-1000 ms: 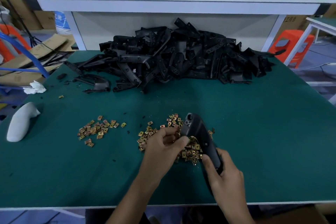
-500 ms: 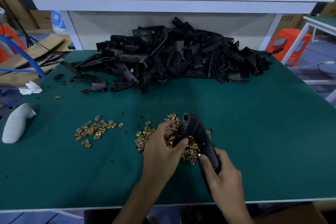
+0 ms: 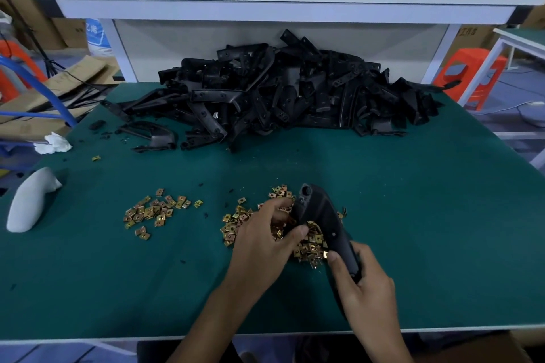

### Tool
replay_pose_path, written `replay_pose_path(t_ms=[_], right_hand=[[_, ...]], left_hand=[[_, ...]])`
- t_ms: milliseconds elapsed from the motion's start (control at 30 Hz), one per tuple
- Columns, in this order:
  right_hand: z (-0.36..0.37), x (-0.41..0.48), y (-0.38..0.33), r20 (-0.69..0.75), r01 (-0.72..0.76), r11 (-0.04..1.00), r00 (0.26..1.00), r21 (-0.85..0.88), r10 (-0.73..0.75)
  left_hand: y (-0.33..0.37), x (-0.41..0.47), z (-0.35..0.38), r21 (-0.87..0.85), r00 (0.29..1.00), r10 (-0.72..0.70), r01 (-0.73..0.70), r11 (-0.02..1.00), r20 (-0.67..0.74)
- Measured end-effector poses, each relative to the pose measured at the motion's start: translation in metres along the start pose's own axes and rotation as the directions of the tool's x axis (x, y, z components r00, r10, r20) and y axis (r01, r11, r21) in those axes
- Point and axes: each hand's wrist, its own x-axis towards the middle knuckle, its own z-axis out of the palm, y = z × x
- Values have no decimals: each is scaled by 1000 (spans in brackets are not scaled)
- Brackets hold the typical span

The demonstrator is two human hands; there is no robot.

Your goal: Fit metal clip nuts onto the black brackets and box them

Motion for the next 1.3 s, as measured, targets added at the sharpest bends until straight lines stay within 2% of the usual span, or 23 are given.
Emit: replay_pose_path(t_ms=[67,133,200,267,333,500,567,667,733,867,967,1133,1300], right_hand=[[0,1,0,-22,-10,1000,1000,27,11],[0,1,0,-32,-19,999,999,36,20],[0,1,1,-21,-28,999,999,40,29],[1,0,2,-7,-33,999,999,43,34],[1,0,2,-5,-34,998,999,46,35],[1,1,-2,-7,-26,999,1000,44,26],[1,0,-4,-16,-21,999,1000,47,22],[1,1,-5,-22,-25,999,999,46,26],[1,2,-4,-16,-31,999,999,43,32],[0,1,-2,-12,-26,999,1000,43,27],[0,0,-3,-13,-18,999,1000,43,19],[0,0,-6,-6,-22,998,1000,55,23],[-1,0,-6,0,-35,997,999,73,35]], left_hand=[[-10,10,-7,52,998,61,-62,997,13],[-26,26,-15,227,991,127,-114,967,-43],[-42,45,-25,477,992,103,-56,877,-73],[-56,60,-32,631,997,11,38,775,-74],[-61,69,-35,652,998,-49,63,755,-39],[-50,82,-39,591,997,-76,42,806,33],[-43,80,-40,497,998,-52,32,867,27],[-24,70,-39,176,996,-68,57,983,56],[-12,63,-35,-19,991,-76,78,997,110],[1,54,-29,-297,986,-101,138,945,137],[8,52,-25,-489,960,-150,251,836,236],[15,50,-13,-589,947,-212,316,744,240],[19,47,-8,-627,937,-239,348,697,255]])
